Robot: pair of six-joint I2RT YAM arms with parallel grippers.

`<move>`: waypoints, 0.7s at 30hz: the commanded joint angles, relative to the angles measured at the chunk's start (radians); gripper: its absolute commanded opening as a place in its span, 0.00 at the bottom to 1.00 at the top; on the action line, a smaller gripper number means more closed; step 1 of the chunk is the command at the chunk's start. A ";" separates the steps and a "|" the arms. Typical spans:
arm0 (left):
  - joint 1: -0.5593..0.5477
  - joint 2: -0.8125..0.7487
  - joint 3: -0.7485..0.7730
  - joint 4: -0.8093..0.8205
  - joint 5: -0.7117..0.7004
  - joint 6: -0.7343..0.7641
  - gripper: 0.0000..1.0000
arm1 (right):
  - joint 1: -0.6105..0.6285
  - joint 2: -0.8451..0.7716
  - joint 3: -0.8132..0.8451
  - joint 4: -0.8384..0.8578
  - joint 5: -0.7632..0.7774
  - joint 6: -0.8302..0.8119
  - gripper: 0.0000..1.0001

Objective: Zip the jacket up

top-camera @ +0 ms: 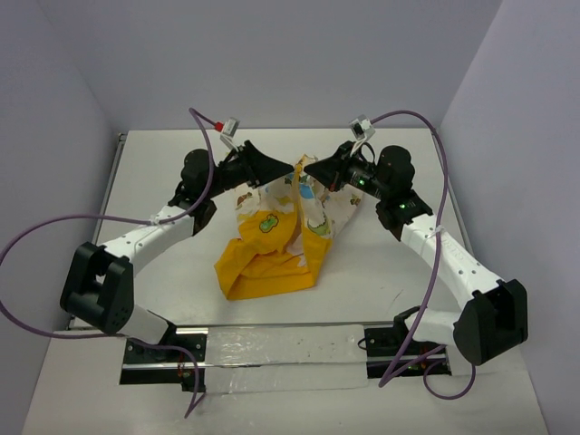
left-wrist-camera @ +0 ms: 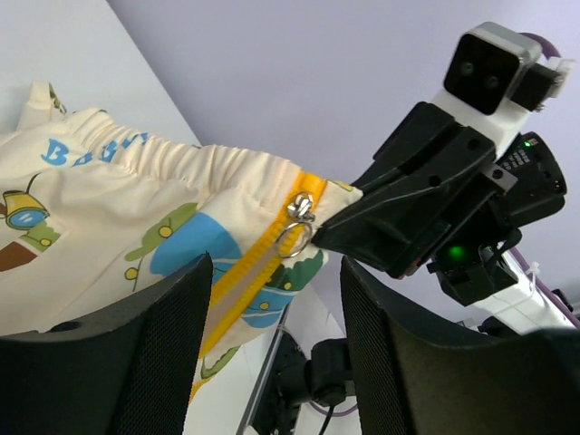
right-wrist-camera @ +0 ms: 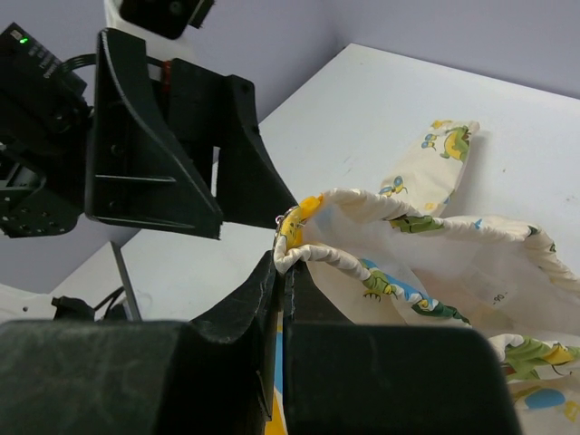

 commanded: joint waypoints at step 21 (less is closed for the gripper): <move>-0.017 0.103 0.039 0.330 0.110 -0.201 0.41 | 0.009 -0.037 0.002 0.074 -0.011 -0.011 0.00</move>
